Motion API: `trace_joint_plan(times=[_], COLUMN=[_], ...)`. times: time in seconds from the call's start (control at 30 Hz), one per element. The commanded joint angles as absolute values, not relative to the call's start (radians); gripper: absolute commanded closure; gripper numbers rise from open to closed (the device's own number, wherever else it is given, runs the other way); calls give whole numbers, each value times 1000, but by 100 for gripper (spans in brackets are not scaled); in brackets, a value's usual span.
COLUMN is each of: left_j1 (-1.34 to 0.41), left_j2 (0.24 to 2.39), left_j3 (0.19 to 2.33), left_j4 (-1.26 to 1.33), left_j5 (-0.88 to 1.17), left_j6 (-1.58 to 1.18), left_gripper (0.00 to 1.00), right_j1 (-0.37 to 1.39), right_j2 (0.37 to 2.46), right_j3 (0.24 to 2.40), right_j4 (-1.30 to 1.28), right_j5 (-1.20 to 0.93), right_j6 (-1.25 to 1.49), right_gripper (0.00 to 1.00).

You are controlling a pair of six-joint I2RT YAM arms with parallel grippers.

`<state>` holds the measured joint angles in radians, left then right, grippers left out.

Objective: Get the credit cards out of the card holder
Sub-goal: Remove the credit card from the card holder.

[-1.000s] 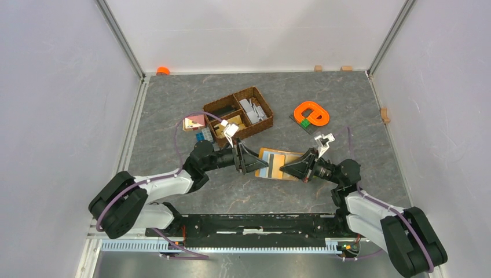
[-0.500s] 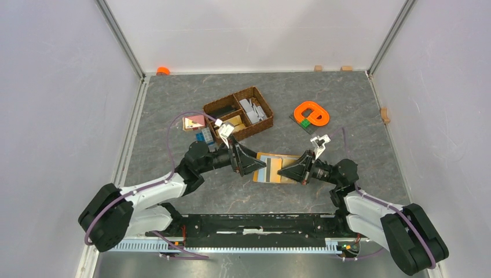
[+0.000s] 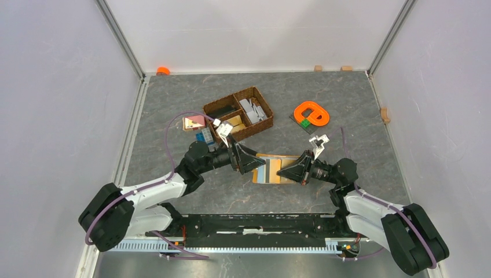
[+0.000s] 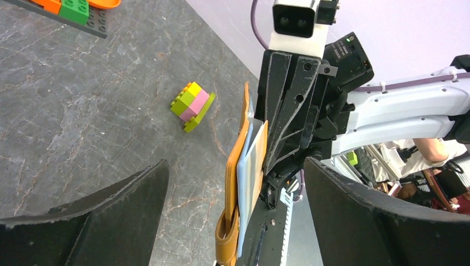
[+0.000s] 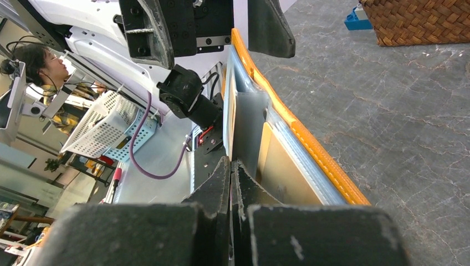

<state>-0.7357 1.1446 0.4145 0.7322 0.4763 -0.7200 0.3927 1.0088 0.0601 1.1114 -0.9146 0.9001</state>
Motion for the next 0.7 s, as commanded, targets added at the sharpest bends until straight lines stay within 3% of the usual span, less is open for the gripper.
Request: trace_joint_plan(times=[0.0, 0.37, 0.43, 0.57, 0.6, 0.67], left_j1=[-748, -767, -778, -806, -808, -810], left_j2=[1173, 1230, 1227, 1224, 1225, 1224], left_j3=[410, 437, 444, 463, 467, 470], left_j4=[839, 860, 838, 785, 774, 756], left_j5=[525, 582, 574, 553, 547, 537], left_j6=[-693, -699, -681, -644, -639, -631], left_gripper=[7, 46, 44, 31, 32, 43], right_j1=[397, 396, 397, 397, 397, 396], right_j2=[1006, 1019, 1027, 1048, 1052, 1057], right_j3=[98, 90, 90, 85, 83, 80], right_j4=[1138, 1193, 1207, 1250, 1261, 1282], right_j5=[-925, -934, -936, -942, -943, -945], right_j6=[883, 924, 934, 960, 968, 979], right_gripper=[100, 100, 100, 100, 100, 100])
